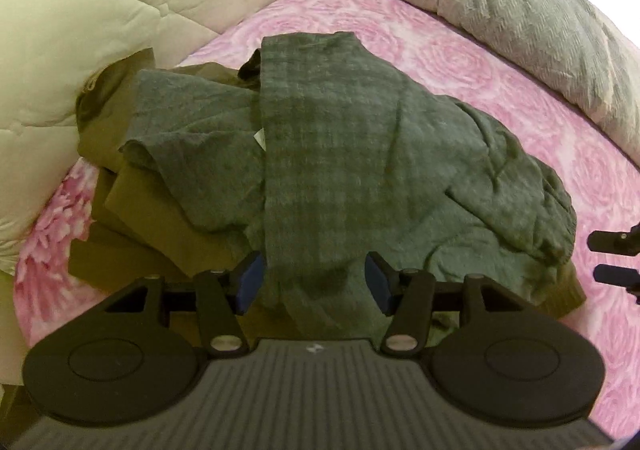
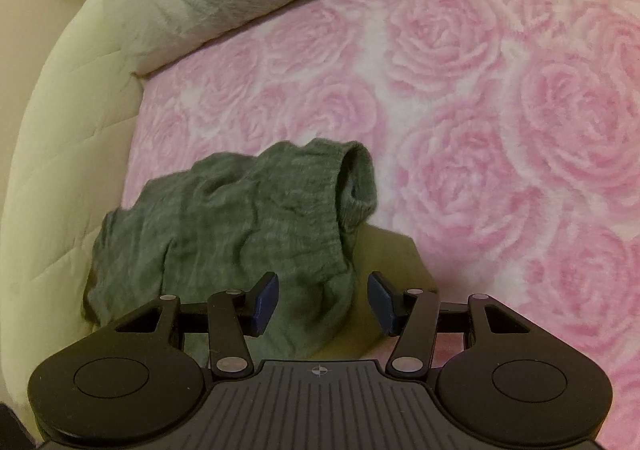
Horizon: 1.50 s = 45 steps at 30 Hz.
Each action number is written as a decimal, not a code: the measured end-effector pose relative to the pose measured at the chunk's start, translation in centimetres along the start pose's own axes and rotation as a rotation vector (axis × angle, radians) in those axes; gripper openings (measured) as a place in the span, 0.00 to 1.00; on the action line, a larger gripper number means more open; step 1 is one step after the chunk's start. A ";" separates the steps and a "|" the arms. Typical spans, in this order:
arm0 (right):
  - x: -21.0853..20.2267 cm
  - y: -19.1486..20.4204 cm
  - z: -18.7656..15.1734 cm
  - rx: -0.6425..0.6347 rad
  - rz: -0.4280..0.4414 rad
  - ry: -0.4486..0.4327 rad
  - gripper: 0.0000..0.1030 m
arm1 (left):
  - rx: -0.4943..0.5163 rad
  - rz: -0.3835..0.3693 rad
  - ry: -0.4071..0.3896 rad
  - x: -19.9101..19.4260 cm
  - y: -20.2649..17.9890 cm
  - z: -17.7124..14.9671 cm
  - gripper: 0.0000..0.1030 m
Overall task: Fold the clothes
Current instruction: 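Move both tools toward the grey-green plaid shorts on the pile, then grasp the plaid shorts with both grippers and lift them off the pile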
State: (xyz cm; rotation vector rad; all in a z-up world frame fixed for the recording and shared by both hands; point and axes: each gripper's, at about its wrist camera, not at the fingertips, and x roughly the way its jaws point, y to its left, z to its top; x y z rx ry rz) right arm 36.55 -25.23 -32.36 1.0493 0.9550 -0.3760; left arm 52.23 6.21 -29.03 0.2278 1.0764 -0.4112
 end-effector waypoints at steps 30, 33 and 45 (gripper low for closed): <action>-29.1 -1.0 -0.6 -0.082 0.266 -0.686 0.17 | 0.173 -0.505 -0.459 -24.3 -11.5 4.1 0.02; -36.5 -4.7 -2.1 -0.062 0.246 -0.798 0.17 | 0.218 -0.615 -0.475 -28.2 -16.2 2.2 0.02; -59.8 -22.2 -11.9 0.026 -0.351 -0.837 0.85 | 0.497 -0.721 -0.091 -33.6 -37.3 -15.0 0.12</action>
